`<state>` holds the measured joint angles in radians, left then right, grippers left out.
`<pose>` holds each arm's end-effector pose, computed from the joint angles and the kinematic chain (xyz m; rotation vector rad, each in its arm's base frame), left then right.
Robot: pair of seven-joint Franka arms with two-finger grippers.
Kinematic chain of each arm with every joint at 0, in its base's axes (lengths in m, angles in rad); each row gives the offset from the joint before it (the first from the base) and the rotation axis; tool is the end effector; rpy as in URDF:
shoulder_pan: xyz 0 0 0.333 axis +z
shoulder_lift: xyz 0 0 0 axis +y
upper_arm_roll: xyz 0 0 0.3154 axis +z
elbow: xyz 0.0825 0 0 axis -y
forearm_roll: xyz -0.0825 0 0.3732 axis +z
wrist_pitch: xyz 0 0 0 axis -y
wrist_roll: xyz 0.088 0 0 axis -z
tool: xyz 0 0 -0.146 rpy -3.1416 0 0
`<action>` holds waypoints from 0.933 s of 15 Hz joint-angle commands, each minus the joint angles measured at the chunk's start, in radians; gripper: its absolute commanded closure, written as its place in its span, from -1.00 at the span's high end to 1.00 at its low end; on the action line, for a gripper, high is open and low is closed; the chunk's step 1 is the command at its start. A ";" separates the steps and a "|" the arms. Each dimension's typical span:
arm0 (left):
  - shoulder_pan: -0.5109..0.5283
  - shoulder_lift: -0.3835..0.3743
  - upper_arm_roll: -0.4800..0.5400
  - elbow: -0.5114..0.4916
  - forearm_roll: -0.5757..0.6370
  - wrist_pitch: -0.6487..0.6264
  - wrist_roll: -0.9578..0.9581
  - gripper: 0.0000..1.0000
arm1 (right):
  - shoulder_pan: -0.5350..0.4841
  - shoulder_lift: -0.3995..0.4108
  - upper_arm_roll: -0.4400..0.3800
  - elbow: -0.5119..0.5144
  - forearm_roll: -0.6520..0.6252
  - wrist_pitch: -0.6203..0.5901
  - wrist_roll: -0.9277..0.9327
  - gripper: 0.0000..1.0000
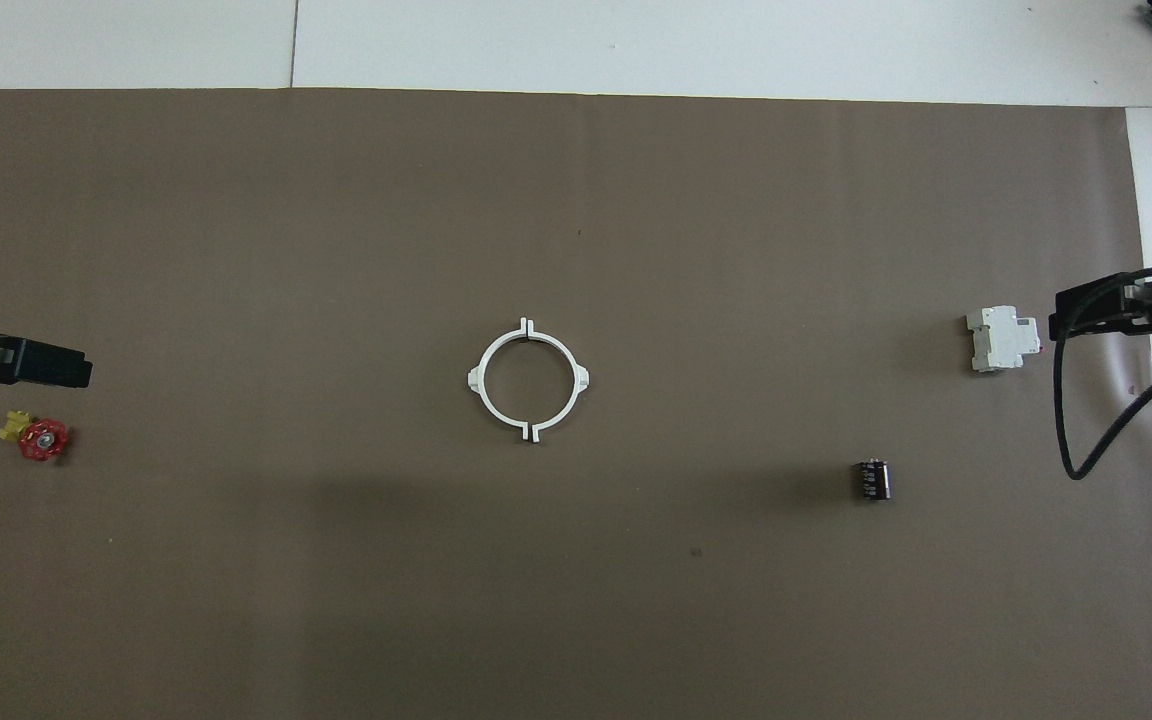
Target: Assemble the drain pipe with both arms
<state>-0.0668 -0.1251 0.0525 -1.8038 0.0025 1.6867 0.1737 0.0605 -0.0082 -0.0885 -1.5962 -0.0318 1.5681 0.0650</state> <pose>0.5116 -0.0058 0.5527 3.1242 -0.2956 0.0128 0.5392 -0.0199 0.5775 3.1067 -0.1442 -0.0301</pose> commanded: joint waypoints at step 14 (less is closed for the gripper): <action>-0.041 0.016 0.036 -0.015 -0.012 0.074 -0.020 1.00 | -0.014 -0.006 0.010 -0.002 -0.011 -0.013 -0.022 1.00</action>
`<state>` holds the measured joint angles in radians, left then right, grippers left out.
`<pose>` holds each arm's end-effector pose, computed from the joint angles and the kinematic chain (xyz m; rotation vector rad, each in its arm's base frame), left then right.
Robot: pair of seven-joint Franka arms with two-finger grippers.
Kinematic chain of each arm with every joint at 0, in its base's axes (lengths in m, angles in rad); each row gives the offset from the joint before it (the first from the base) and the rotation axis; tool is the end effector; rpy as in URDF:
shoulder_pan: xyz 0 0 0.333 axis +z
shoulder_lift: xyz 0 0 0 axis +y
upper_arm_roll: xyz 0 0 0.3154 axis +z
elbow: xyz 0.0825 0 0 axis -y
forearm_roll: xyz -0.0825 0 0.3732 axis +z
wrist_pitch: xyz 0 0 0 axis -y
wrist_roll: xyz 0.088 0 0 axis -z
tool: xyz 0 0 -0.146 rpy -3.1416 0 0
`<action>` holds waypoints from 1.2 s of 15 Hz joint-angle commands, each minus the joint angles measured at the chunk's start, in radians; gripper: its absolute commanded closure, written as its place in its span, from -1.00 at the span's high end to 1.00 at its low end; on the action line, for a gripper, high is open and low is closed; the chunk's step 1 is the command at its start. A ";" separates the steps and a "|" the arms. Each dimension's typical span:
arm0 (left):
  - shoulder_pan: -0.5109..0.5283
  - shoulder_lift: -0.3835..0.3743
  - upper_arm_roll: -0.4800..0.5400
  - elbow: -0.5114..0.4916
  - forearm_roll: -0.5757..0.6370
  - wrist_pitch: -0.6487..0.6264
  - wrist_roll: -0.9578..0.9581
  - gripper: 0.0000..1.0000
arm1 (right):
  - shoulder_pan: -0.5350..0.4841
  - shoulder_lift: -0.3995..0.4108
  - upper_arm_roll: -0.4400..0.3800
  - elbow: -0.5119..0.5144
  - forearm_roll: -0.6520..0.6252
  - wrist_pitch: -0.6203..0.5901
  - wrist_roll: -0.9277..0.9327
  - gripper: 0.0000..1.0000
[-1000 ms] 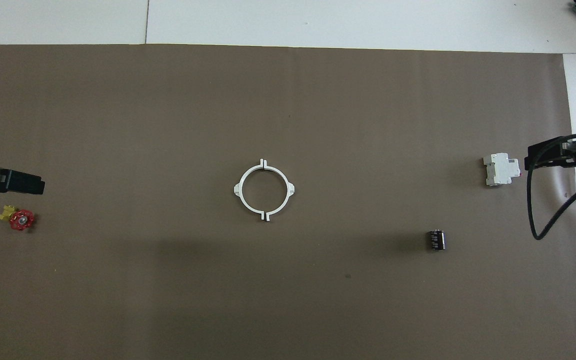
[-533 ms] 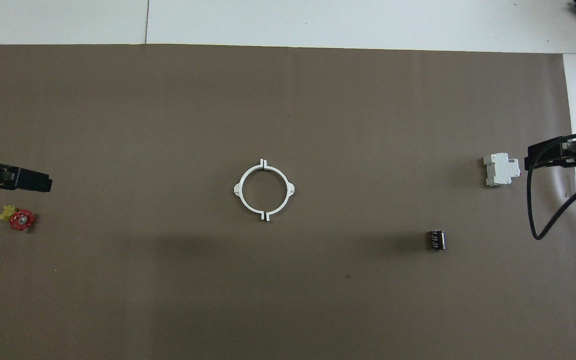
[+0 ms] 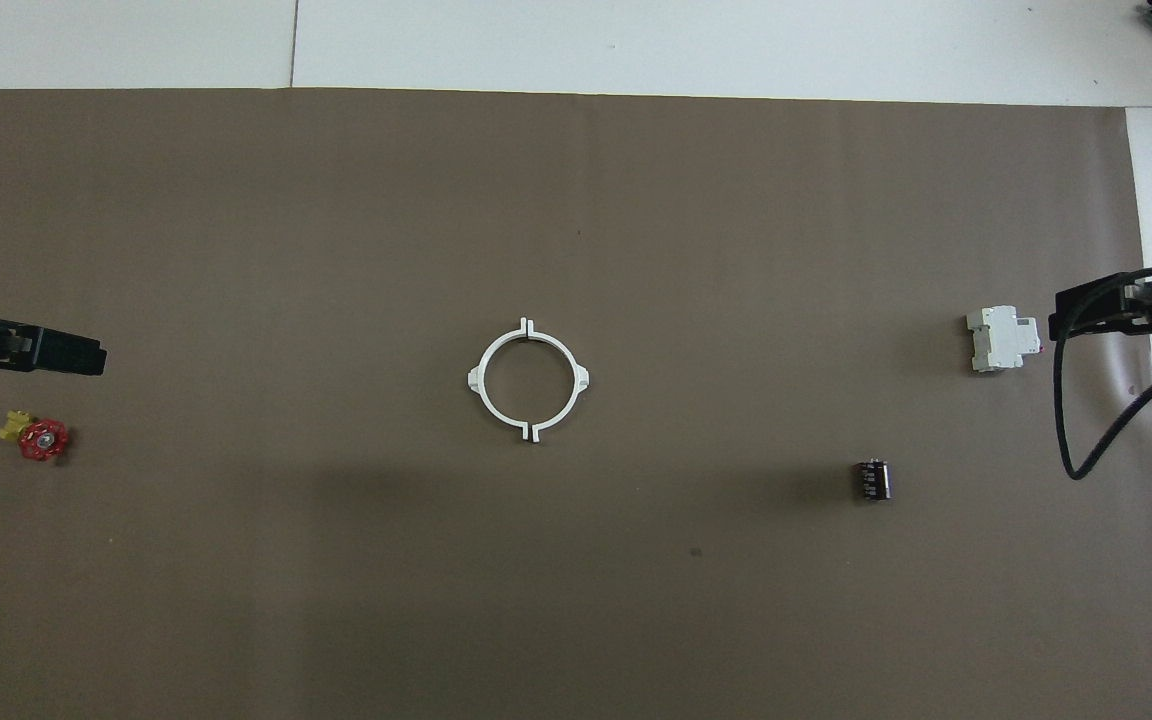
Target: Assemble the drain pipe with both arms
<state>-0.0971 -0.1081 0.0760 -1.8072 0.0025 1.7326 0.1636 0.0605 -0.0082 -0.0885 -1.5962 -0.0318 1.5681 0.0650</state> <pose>0.5215 -0.0092 0.5464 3.1243 -0.2904 0.0526 0.5392 -0.0199 0.5775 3.1067 -0.1442 -0.0301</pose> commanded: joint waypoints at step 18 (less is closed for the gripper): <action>-0.019 0.165 0.008 0.212 -0.012 -0.108 -0.078 1.00 | -0.014 -0.006 0.010 -0.002 -0.011 -0.013 -0.022 1.00</action>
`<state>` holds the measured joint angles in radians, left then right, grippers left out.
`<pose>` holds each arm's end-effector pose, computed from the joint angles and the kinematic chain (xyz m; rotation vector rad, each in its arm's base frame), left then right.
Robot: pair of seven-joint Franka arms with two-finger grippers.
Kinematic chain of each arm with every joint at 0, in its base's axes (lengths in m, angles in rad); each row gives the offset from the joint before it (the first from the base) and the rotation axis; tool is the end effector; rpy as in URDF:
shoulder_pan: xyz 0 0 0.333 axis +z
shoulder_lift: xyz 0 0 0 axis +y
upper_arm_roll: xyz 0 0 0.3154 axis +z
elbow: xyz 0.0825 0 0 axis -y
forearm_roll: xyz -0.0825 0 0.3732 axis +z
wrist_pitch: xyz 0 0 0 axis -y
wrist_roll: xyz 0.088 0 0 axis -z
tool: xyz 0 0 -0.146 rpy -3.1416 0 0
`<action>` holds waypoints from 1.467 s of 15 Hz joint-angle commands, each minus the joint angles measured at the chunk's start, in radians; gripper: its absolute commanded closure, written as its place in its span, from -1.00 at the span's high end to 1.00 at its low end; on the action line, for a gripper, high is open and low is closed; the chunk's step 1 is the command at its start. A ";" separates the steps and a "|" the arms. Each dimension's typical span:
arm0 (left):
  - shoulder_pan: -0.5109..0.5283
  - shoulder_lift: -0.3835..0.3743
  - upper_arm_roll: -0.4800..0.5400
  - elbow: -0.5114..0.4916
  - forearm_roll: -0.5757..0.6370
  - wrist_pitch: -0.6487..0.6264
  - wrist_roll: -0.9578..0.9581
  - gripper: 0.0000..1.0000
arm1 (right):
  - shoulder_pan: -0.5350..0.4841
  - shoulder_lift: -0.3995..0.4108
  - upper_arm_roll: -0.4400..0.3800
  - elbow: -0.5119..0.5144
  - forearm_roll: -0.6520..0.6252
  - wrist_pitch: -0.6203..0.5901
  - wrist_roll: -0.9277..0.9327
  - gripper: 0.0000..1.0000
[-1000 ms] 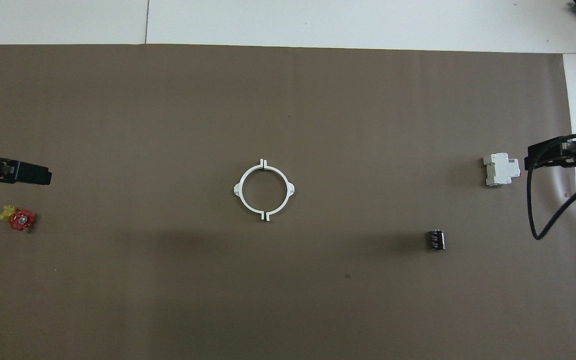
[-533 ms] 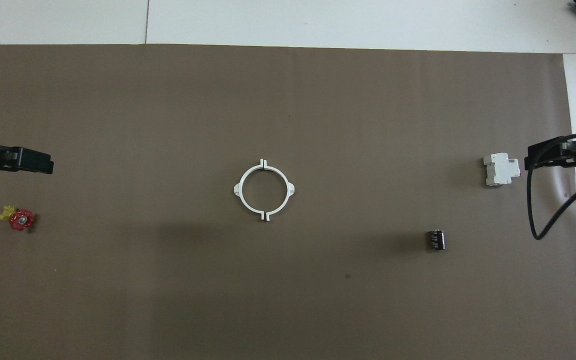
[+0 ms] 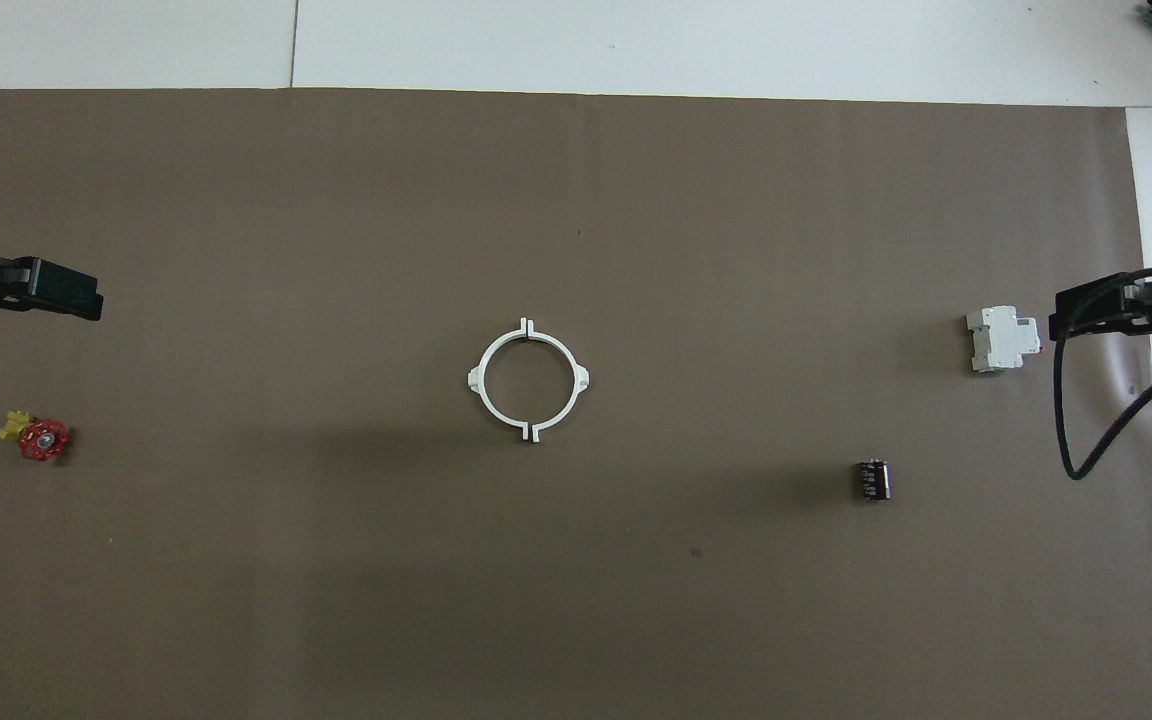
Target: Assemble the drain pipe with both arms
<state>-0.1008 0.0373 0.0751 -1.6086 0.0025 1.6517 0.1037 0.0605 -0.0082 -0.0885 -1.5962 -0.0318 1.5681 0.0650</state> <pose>0.5612 -0.0147 0.5539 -3.1295 0.2032 -0.0089 0.5392 -0.0199 0.5775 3.1067 -0.1442 -0.0301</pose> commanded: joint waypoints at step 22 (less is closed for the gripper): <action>-0.014 0.007 0.014 -0.025 -0.012 0.007 -0.016 1.00 | -0.014 -0.006 0.010 -0.002 -0.011 -0.014 -0.022 1.00</action>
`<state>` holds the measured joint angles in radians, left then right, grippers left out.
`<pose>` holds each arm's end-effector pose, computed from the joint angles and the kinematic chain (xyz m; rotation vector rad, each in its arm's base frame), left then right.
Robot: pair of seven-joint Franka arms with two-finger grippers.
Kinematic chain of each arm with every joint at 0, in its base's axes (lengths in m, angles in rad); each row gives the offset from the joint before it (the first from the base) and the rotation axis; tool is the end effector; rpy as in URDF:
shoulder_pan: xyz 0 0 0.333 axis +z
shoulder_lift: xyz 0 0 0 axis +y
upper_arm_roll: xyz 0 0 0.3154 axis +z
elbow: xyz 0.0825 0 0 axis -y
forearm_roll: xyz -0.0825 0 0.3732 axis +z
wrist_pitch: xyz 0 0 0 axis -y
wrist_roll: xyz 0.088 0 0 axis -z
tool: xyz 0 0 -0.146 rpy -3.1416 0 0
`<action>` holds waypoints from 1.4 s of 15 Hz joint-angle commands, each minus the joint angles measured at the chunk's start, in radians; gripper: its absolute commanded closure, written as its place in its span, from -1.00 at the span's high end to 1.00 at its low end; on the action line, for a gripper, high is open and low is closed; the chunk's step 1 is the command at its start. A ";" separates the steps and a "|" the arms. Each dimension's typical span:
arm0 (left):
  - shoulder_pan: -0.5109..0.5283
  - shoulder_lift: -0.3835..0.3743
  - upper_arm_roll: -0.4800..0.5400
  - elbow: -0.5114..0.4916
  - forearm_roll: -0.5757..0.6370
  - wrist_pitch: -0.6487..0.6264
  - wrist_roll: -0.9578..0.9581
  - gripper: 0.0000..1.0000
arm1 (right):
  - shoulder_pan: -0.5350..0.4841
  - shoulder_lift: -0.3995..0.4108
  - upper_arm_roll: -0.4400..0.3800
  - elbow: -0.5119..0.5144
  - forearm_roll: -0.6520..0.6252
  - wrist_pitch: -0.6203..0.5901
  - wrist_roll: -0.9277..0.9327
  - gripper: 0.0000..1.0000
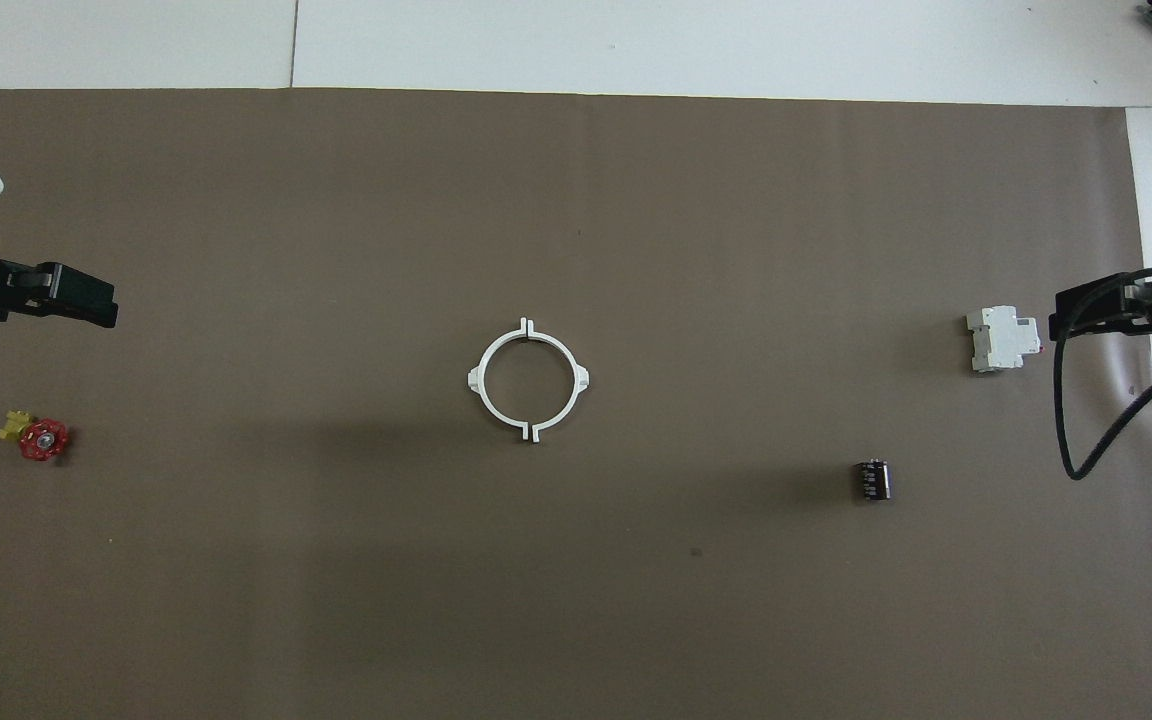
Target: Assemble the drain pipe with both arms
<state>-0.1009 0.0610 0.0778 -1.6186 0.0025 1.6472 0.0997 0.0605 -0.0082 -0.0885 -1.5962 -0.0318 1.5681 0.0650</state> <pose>0.5645 -0.0137 0.5356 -3.1293 0.1928 0.0509 0.5392 -0.0199 0.5775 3.1067 -0.1442 -0.0301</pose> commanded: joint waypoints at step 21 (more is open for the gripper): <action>-0.022 -0.012 0.002 0.068 0.017 -0.056 -0.035 1.00 | -0.014 -0.006 0.010 -0.002 -0.011 -0.013 -0.022 1.00</action>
<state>-0.1119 0.0534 0.0737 -1.5643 0.0052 1.6145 0.0797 0.0605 -0.0082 -0.0885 -1.5962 -0.0318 1.5681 0.0650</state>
